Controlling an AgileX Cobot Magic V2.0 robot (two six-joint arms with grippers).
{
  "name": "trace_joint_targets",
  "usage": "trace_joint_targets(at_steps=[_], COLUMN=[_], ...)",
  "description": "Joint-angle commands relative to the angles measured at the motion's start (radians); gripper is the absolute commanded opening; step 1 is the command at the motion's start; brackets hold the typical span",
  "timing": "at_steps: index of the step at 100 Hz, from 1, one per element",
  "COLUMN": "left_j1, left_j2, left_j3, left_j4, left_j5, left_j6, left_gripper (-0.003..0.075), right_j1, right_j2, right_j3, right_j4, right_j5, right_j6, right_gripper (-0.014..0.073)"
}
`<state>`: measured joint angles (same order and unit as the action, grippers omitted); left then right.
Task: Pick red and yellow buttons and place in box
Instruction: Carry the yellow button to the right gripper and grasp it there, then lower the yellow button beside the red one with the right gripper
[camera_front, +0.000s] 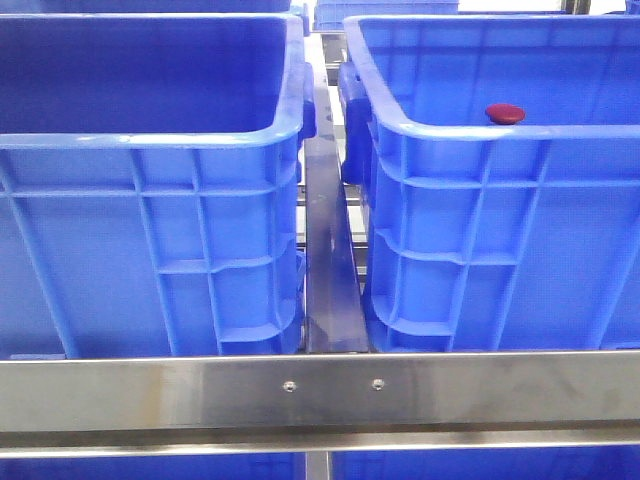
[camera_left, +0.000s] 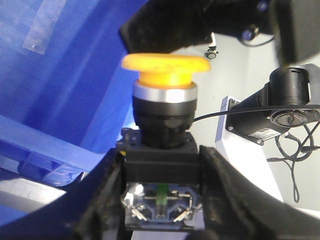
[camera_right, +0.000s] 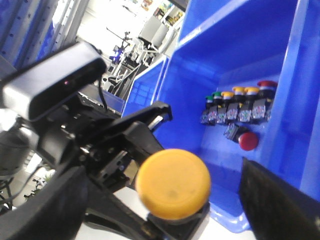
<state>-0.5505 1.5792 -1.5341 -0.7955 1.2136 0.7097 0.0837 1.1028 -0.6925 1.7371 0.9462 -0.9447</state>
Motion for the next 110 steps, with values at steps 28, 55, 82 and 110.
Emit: trace_joint_targets(at_steps=[28, 55, 82, 110], left_j1=[-0.008, -0.008, -0.008, -0.008], left_j2=[-0.035, -0.035, -0.035, -0.035], left_j3=[-0.033, -0.033, -0.033, -0.033], left_j4=[-0.070, -0.070, -0.070, -0.062], left_j5=[-0.028, -0.028, -0.030, -0.030], left_j6=[0.003, 0.003, 0.003, 0.018], left_gripper=[0.0083, 0.0083, 0.0118, 0.0668], right_j1=[0.055, 0.061, 0.061, 0.061], right_j2=[0.043, 0.050, 0.050, 0.050], right_j3=[-0.036, -0.036, -0.036, -0.036], right_j4=[0.108, 0.116, 0.123, 0.123], right_j5=[0.007, 0.005, 0.005, 0.009], right_j6=[-0.034, -0.046, -0.046, -0.046], right_gripper=[0.0631, 0.0617, 0.0290, 0.0287])
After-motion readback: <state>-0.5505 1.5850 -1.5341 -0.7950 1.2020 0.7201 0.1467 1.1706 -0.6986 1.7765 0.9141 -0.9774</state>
